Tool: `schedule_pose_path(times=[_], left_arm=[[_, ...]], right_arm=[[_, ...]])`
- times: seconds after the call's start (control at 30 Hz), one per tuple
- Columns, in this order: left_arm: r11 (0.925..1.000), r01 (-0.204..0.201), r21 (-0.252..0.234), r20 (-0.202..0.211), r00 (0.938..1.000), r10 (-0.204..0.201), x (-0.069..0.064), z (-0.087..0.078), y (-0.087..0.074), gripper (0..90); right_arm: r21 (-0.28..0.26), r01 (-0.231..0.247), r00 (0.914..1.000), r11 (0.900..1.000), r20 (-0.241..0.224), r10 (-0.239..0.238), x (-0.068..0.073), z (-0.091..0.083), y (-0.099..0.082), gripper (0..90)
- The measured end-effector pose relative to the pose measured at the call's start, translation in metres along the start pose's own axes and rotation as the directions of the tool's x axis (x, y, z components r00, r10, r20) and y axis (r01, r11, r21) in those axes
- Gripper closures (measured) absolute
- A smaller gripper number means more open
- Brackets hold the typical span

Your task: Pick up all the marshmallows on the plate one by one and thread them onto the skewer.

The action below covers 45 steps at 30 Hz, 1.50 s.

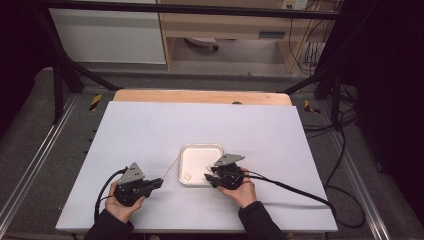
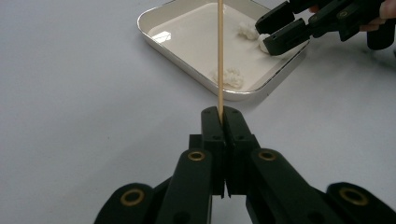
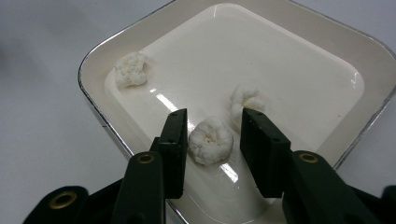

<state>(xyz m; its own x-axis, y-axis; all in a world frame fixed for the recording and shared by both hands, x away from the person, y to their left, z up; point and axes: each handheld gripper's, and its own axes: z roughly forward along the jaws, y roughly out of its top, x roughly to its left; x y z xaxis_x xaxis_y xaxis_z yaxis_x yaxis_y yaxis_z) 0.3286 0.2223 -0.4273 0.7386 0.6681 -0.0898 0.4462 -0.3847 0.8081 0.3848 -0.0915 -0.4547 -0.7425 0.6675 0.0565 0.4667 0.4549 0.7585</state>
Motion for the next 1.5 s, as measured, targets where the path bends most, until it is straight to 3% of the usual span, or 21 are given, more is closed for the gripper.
schedule_pose_path(times=[0.23,0.53,0.93,1.1,1.23,1.5], left_arm=[[1.0000,-0.003,0.003,0.005,1.0000,0.003,-0.002,0.001,0.000,88.8],[1.0000,-0.006,-0.008,0.006,1.0000,0.006,-0.004,0.001,0.000,88.8],[0.9996,-0.020,-0.018,0.010,0.9997,0.020,-0.011,0.004,0.001,88.8],[0.9994,-0.013,-0.033,0.013,0.9998,0.014,-0.012,0.005,0.001,88.8],[0.9993,-0.015,-0.035,0.016,0.9998,0.015,-0.014,0.006,0.001,88.8],[0.9986,-0.021,-0.048,0.021,0.9995,0.022,-0.017,0.008,0.002,88.8]], right_arm=[[-0.005,-0.005,0.9999,1.0000,0.016,0.005,0.001,0.000,-0.001,68.9],[-0.004,-0.030,0.9994,0.9995,-0.019,0.030,0.000,-0.006,0.003,72.2],[-0.123,-0.079,0.9937,0.9893,-0.089,0.068,-0.006,-0.043,0.023,73.9],[-0.190,-0.115,0.9877,0.9749,-0.126,0.092,-0.010,-0.058,0.032,74.3],[-0.239,-0.163,0.9772,0.9573,-0.174,0.123,-0.014,-0.064,0.038,74.2],[-0.318,-0.263,0.9504,0.9107,-0.248,0.188,-0.021,-0.071,0.048,73.9]])
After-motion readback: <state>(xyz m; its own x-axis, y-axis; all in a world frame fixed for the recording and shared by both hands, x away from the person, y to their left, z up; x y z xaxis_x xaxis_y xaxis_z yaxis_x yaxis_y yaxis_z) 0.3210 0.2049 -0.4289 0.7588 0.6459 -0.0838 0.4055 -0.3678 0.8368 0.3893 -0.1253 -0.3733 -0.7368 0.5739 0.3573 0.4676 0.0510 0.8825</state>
